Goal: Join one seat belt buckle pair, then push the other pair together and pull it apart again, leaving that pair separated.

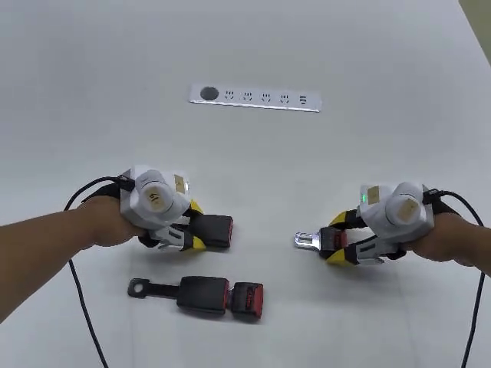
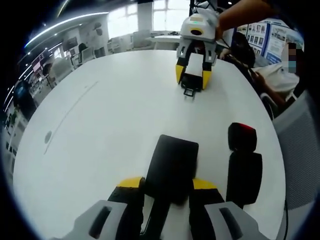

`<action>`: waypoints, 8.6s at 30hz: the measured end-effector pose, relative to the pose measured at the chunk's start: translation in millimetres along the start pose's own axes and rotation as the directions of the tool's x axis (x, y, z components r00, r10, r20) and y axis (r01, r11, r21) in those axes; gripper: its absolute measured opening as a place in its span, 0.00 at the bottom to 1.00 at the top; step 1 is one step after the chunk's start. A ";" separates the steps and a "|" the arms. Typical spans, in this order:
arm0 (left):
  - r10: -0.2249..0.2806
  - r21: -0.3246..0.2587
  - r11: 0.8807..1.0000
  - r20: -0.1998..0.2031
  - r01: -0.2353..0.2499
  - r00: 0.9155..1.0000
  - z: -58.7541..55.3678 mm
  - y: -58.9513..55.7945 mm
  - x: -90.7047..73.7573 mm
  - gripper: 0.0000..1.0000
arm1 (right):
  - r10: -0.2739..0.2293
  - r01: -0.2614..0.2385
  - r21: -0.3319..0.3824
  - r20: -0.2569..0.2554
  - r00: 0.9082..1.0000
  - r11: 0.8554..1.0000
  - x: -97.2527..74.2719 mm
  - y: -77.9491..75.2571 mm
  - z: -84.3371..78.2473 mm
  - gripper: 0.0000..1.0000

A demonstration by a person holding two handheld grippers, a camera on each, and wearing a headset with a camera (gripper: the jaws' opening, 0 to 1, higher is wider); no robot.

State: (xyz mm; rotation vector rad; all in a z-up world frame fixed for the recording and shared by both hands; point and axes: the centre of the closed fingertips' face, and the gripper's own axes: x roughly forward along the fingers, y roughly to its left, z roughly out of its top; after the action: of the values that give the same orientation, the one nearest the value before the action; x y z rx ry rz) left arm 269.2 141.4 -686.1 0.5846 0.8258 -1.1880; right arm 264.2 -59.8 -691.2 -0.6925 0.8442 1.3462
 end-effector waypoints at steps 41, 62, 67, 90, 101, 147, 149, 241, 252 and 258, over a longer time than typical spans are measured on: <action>0.004 -0.016 1.000 -0.020 -0.004 1.000 -3.8 6.6 -1.2 0.36 | 0.037 -0.034 -0.020 0.144 0.989 0.999 49.2 3.7 80.3 0.35; -0.004 -0.009 1.000 -0.007 0.004 1.000 -7.1 12.4 0.8 0.35 | 0.054 -0.052 -0.014 0.206 0.977 0.999 70.9 9.7 113.5 0.35; -0.007 0.000 1.000 -0.010 0.007 1.000 -4.8 10.7 0.4 0.35 | 0.049 -0.048 -0.011 0.205 0.977 0.999 73.8 8.8 113.5 0.35; -0.020 0.047 0.999 -0.057 0.023 0.998 0.1 3.8 -2.2 0.33 | 0.032 -0.037 0.015 0.227 0.973 0.999 83.9 13.4 128.6 0.34; -0.038 0.073 0.996 -0.066 0.043 0.997 -1.8 4.2 -1.1 0.33 | 0.025 -0.026 0.001 0.206 0.978 1.000 82.7 13.7 131.8 0.34; -0.097 0.197 0.973 -0.125 0.120 0.987 -8.2 6.6 1.6 0.33 | 0.029 -0.024 -0.031 0.152 0.988 0.999 77.9 8.5 120.5 0.34; -0.098 0.196 0.973 -0.123 0.121 0.988 -9.2 7.6 2.4 0.34 | 0.029 -0.024 -0.032 0.150 0.988 0.999 77.6 7.0 118.4 0.34; 0.169 -0.189 0.971 0.118 -0.145 0.979 19.2 27.2 -27.9 0.79 | -0.407 0.255 0.463 0.265 0.874 0.849 -11.2 -11.8 49.5 0.69; 0.359 -0.432 0.861 0.145 -0.267 0.922 11.2 22.6 -60.0 0.97 | -0.604 0.368 0.608 0.238 0.760 0.703 -32.5 -13.2 58.0 0.88; 0.402 -0.474 0.834 0.168 -0.284 0.900 7.6 -0.5 -76.4 0.99 | -0.642 0.400 0.618 0.231 0.731 0.677 -39.7 1.6 61.9 0.94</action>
State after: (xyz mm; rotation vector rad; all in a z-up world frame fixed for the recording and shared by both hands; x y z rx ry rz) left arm 259.2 178.6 -619.7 0.1817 0.6934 -0.6888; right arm 269.1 -29.4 -624.4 -0.1460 0.5370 0.6207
